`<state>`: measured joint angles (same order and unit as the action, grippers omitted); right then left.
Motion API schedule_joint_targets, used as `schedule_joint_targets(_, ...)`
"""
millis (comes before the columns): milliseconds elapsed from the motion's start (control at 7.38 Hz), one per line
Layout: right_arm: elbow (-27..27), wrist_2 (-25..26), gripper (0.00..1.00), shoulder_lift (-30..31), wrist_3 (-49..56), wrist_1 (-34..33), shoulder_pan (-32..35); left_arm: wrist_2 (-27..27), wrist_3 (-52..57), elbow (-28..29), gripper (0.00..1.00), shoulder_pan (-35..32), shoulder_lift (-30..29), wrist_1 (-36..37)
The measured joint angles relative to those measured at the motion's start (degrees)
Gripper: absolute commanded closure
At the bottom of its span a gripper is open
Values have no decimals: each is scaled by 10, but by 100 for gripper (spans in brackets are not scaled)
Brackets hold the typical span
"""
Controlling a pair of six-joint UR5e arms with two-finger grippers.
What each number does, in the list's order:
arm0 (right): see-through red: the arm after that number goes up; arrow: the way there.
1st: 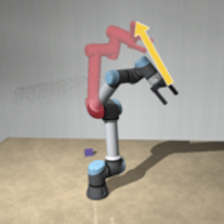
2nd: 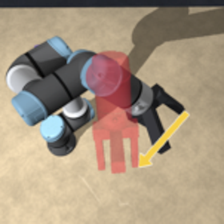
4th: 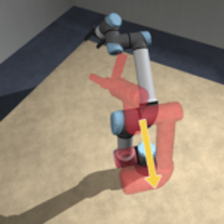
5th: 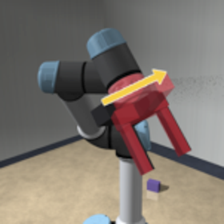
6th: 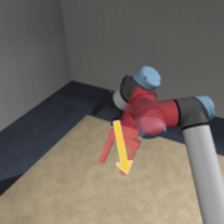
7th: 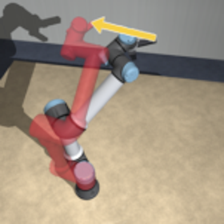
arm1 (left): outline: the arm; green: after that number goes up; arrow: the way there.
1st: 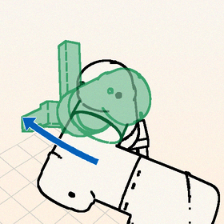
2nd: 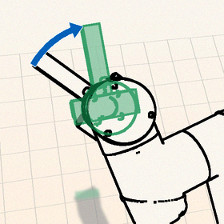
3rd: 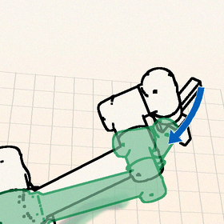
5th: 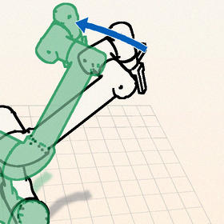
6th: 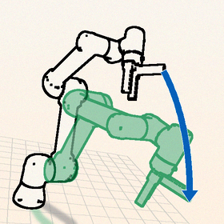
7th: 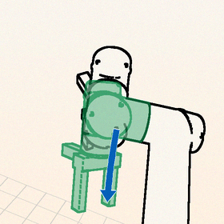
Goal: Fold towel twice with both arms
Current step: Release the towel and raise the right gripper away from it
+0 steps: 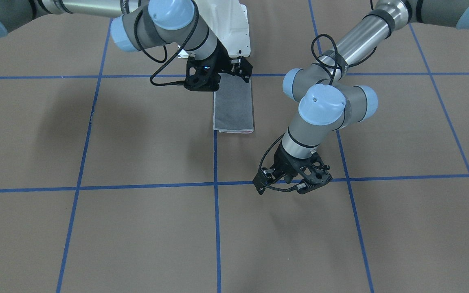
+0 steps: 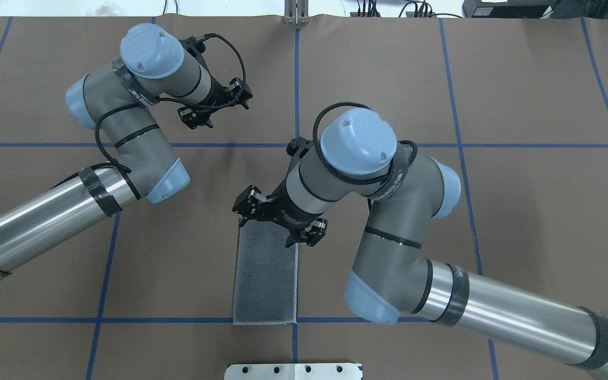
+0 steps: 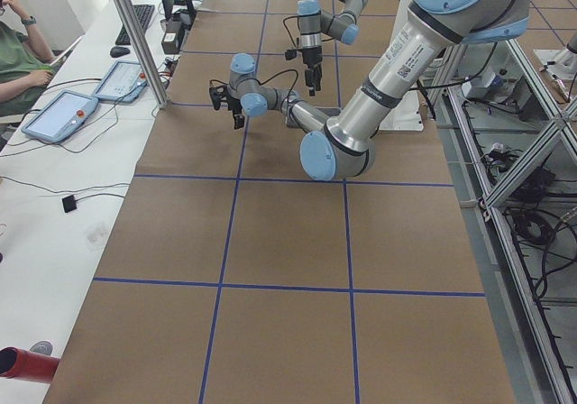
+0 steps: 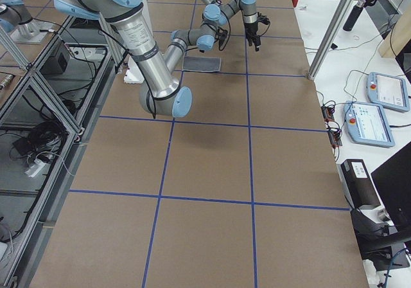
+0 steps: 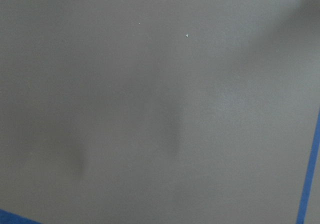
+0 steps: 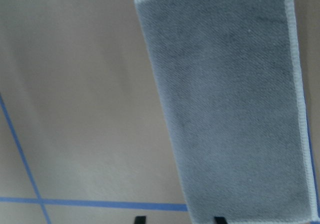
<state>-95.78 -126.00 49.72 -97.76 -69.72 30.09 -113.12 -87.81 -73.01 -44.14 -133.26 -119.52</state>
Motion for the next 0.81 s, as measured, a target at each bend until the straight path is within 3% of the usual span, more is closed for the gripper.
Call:
schedule_joint_targets(271, -2, -69, 0, 46, 64, -1, 77, -28, -7, -34, 0, -6, 1, 20)
schedule_joint_targets(542, 3, -94, 0, 92, 154, -1, 151, -34, -41, -97, 0, 4, 17, 67)
schedule_joint_targets(814, 29, -107, 0, 113, 232, -2, 205, -21, -85, -187, 0, 54, 76, 78)
